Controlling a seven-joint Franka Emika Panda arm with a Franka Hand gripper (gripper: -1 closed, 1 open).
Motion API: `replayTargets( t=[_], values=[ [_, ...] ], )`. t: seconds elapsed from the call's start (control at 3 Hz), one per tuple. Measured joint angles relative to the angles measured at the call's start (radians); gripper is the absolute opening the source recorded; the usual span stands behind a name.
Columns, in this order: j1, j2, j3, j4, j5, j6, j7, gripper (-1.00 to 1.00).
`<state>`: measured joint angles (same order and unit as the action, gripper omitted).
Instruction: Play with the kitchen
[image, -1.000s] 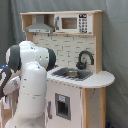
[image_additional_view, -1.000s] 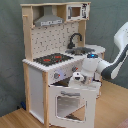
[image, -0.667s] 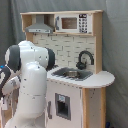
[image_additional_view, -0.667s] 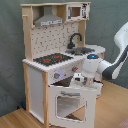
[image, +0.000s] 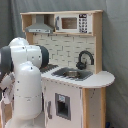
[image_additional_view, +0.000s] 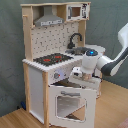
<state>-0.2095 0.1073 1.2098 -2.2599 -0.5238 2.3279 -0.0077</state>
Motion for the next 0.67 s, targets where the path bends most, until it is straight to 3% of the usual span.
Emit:
replayTargets(
  t=[0.33,0.67],
  values=[
    [0.0,-0.01,0.0,0.002,0.0,-0.012,0.002,1.0],
    [0.0,-0.076,0.002,0.011,0.0,-0.093,0.008,1.0]
  ],
)
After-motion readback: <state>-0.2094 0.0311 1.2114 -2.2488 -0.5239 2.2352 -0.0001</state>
